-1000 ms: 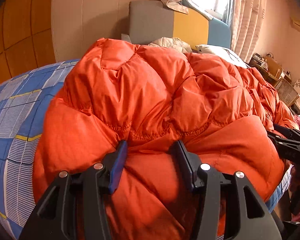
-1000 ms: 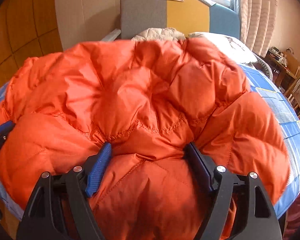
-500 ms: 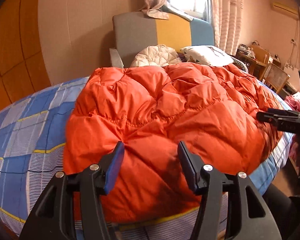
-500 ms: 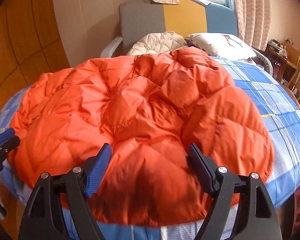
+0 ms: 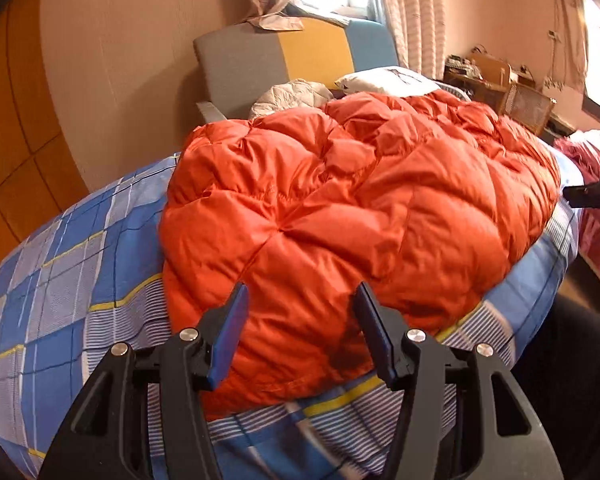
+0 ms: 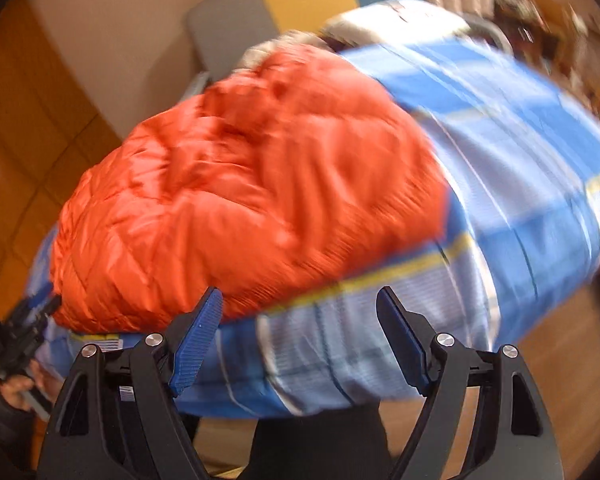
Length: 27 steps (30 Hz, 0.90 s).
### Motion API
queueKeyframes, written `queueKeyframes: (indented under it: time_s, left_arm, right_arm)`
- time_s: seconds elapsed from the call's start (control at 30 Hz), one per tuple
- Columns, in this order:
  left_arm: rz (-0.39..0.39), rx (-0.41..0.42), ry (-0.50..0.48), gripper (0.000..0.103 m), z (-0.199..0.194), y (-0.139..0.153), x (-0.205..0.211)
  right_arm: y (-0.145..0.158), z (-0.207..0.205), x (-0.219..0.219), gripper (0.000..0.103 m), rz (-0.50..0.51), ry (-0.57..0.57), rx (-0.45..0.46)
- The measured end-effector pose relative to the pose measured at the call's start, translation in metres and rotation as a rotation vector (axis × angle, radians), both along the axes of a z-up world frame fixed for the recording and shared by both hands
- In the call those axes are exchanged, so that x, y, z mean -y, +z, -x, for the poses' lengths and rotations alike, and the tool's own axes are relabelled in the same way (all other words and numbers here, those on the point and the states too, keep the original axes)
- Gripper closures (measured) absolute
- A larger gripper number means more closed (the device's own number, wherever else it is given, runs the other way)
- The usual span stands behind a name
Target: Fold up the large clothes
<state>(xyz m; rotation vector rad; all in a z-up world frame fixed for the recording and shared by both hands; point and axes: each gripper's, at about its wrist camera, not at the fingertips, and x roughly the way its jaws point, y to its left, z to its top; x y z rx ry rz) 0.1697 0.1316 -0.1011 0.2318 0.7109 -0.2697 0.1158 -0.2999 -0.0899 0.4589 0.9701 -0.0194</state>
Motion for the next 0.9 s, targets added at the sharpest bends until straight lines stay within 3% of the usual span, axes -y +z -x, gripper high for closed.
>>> queueKeyframes:
  time_s: [0.1, 0.3, 0.5, 0.73, 0.87, 0.9]
  left_arm:
    - [-0.016, -0.018, -0.033, 0.048, -0.003, -0.005, -0.005]
    - [-0.052, -0.048, -0.093, 0.048, -0.008, -0.013, -0.006]
    - [-0.063, -0.064, -0.117, 0.048, -0.010, -0.017, -0.005]
    - [-0.053, -0.084, -0.140, 0.048, -0.013, -0.022, -0.007]
    - [-0.050, -0.094, -0.151, 0.048, -0.017, -0.024, -0.006]
    - [-0.049, -0.095, -0.151, 0.048, -0.017, -0.024, -0.005]
  right_arm:
    - [-0.014, 0.006, 0.026, 0.021, -0.112, -0.106, -0.022]
    - [-0.033, 0.002, 0.052, 0.021, -0.270, -0.214, -0.022]
    - [-0.029, -0.014, 0.053, 0.015, -0.288, -0.241, 0.001]
    - [-0.026, -0.029, 0.042, 0.027, -0.303, -0.198, 0.012]
    - [-0.032, -0.037, 0.042, 0.027, -0.329, -0.225, 0.021]
    - [-0.032, -0.041, 0.043, 0.031, -0.346, -0.232, 0.027]
